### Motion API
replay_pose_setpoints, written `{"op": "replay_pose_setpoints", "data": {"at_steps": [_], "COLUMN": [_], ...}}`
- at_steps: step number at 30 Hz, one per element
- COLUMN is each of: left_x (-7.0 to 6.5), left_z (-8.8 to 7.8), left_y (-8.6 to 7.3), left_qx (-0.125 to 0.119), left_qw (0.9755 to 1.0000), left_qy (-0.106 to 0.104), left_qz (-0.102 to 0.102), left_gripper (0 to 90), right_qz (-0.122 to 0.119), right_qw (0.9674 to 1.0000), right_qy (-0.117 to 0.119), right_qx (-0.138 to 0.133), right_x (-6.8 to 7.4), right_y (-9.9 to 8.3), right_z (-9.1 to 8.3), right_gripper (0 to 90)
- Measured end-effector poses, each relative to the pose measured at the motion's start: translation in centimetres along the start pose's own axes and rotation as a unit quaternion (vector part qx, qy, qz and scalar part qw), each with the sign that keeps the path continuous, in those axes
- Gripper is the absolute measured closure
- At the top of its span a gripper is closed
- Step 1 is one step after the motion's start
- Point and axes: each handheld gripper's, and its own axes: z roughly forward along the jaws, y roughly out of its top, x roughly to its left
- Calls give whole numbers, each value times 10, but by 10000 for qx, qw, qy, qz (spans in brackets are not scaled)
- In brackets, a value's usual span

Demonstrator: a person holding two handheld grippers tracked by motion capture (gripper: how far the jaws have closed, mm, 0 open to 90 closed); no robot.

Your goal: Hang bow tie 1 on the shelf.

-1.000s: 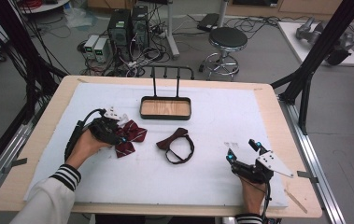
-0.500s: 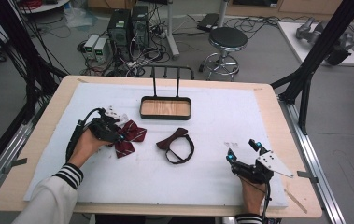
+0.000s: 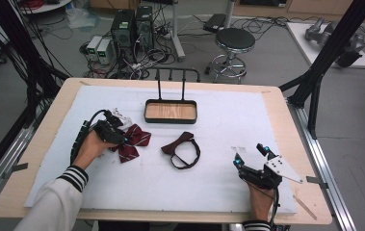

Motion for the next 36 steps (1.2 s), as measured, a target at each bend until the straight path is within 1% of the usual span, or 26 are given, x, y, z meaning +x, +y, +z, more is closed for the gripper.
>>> {"op": "replay_pose_setpoints", "data": {"at_steps": [1,2,3,4,7,9,14,15,16,18,19,21,22,23,24,25,27,28,30,36], "left_x": [0,0,0,0,0,-1,-1,-1,-1,-1,-2,-1,-1,-1,-1,-1,-1,-1,-1,1], "left_z": [1,1,2,2,2,2,1,1,1,1,1,1,0,0,-1,-2,-3,-3,-5,-11], "left_y": [0,1,1,1,2,3,3,3,3,2,1,0,0,0,0,-1,-1,-2,-3,-4], "left_qx": [27,56,46,56,92,111,111,113,84,53,-16,-27,-63,-88,-93,-136,-141,-183,-189,-532], "left_qw": [10000,10000,10000,10000,9999,9999,9999,9999,10000,10000,10000,10000,10000,9999,10000,9999,9999,9998,9998,9984], "left_qy": [-2,-13,-24,-42,-58,-44,-61,-51,-30,-2,22,15,27,15,10,5,19,13,0,-57], "left_qz": [3,11,-22,-35,-45,-27,-51,-39,-29,1,-20,-24,-43,-52,-32,-67,-23,-60,-44,-163], "left_gripper": [597,615,615,633,653,707,727,729,733,735,735,735,735,736,736,737,737,737,737,737], "right_qz": [0,-21,-21,9,-3,-14,7,-19,12,-11,14,-20,9,-13,-17,8,-16,4,-5,-24], "right_qw": [10000,10000,10000,10000,10000,10000,10000,10000,10000,10000,10000,10000,10000,10000,10000,10000,10000,10000,10000,10000], "right_qy": [0,-4,-4,1,1,-3,-10,-12,-2,-12,-2,-12,-3,-5,-5,-7,-7,-8,1,-5], "right_qx": [0,-15,-15,1,-9,-12,-4,-24,-1,-18,-2,-26,-4,-13,-14,-5,-14,-6,-15,-23], "right_x": [0,0,0,0,0,0,0,-1,0,0,0,-1,0,0,0,0,0,0,0,0], "right_y": [0,0,0,0,0,0,0,0,0,0,0,0,0,0,0,0,0,0,0,0], "right_z": [0,0,0,0,0,0,0,0,0,0,0,0,0,0,0,0,0,0,0,0], "right_gripper": [100,100,100,100,100,100,100,100,100,100,100,100,100,100,100,100,100,100,100,100]}}
